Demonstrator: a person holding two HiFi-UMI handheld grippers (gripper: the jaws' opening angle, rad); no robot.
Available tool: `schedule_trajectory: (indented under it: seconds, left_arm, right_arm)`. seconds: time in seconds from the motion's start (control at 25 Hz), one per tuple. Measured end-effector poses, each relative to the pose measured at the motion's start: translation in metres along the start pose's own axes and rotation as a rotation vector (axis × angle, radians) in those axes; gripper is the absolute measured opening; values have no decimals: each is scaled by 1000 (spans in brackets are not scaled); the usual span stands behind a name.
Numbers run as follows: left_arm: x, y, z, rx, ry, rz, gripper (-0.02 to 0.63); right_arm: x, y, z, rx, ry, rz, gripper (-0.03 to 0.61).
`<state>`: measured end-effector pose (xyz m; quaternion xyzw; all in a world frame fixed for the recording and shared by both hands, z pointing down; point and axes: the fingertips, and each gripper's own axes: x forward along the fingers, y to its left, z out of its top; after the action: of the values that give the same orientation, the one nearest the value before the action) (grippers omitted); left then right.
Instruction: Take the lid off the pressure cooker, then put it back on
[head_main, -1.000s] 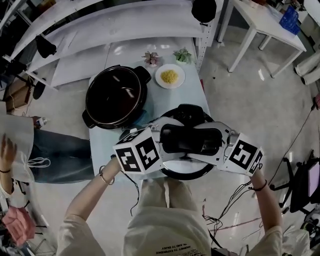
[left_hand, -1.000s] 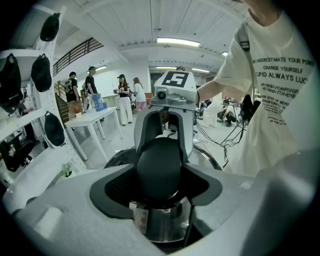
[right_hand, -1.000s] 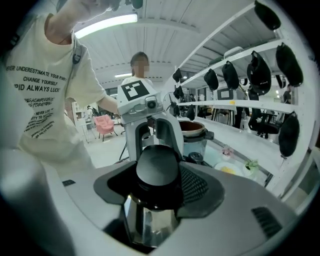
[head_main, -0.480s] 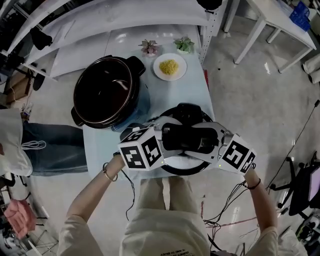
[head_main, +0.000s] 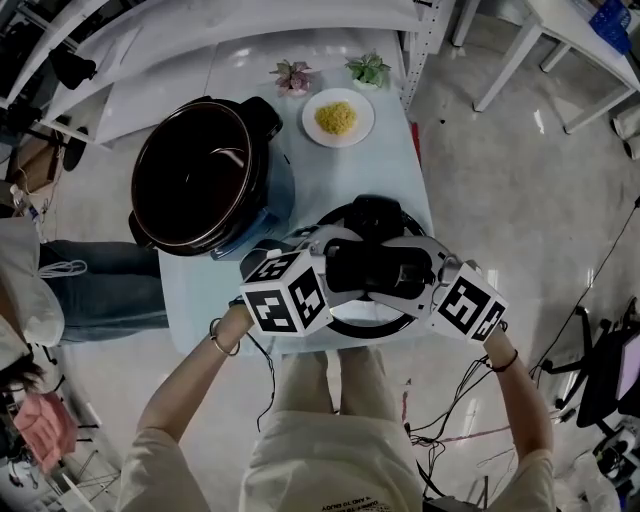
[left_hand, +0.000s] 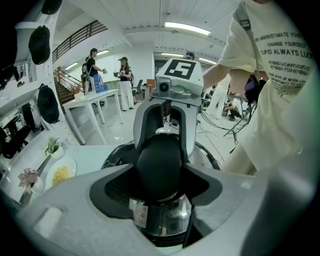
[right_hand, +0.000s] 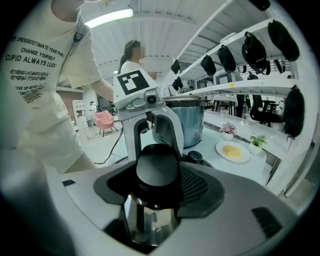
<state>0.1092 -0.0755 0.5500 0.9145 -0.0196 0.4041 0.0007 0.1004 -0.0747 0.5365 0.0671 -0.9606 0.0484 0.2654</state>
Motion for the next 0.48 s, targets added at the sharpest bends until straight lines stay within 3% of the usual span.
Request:
schedule_trajectory:
  seconds: [0.48]
  left_arm:
    - [15, 0, -10, 5, 28, 23, 293]
  right_arm:
    - [6, -2, -17, -25, 39, -13, 270]
